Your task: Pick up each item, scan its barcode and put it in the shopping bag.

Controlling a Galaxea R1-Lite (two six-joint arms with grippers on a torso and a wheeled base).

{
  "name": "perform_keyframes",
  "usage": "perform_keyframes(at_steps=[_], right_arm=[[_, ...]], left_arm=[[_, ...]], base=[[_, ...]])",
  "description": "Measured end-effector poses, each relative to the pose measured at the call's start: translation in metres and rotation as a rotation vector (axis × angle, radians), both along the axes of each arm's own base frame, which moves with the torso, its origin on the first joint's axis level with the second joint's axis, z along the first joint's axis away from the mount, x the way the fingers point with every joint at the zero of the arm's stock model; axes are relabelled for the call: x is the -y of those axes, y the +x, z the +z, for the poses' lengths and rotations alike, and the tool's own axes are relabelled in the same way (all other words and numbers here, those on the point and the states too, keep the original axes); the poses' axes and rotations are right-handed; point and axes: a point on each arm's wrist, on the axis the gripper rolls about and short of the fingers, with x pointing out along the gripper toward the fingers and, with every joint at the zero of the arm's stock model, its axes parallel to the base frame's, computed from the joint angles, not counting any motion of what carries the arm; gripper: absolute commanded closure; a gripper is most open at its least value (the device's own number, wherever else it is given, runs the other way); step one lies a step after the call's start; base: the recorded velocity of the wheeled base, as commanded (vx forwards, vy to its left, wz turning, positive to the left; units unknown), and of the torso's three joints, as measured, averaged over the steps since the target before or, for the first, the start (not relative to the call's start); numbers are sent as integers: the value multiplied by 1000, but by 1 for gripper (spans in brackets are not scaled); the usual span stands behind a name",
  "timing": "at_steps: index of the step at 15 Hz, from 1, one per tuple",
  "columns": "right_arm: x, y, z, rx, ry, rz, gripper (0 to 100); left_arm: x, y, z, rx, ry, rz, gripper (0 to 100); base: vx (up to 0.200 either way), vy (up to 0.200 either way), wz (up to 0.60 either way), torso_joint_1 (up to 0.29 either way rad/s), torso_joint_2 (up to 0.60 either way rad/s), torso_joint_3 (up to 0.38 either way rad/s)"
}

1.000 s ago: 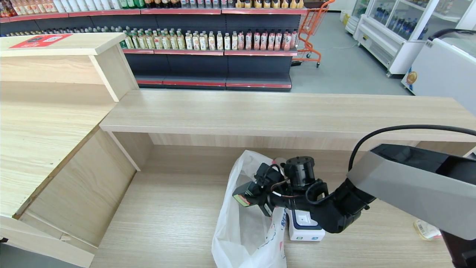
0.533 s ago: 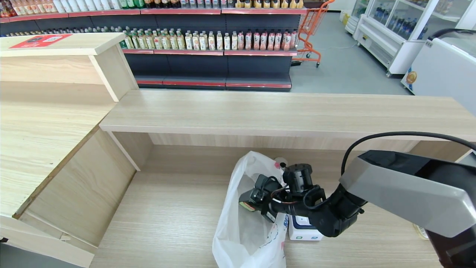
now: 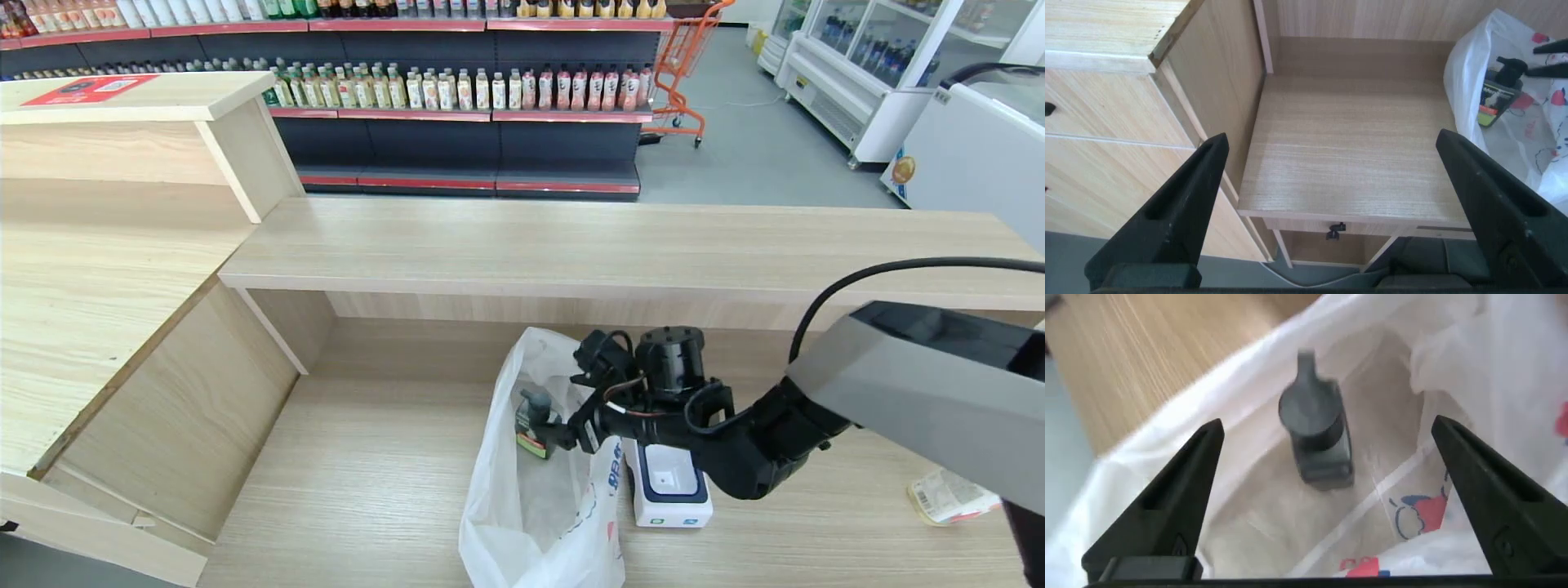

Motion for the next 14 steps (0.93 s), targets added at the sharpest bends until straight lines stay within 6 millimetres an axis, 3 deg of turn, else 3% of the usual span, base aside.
perform_keyframes(at_steps=[3, 6, 9, 11, 14], right_arm=[[19, -18, 56, -105, 168, -86, 0], [70, -51, 92, -155, 245, -197, 0], [144, -87, 104, -170, 250, -398, 0], [183, -119, 106, -184, 244, -518, 0], [210, -161, 101, -189, 248, -633, 0]], left_arm=[[0, 0, 0, 0, 0, 0, 0], [0, 0, 0, 0, 0, -1, 0], [0, 0, 0, 0, 0, 0, 0], [0, 0, 0, 0, 0, 0, 0], [0, 0, 0, 0, -1, 0, 0]], base=[[0, 0, 0, 0, 0, 0], [0, 0, 0, 0, 0, 0], [0, 0, 0, 0, 0, 0], [0, 0, 0, 0, 0, 0], [0, 0, 0, 0, 0, 0]])
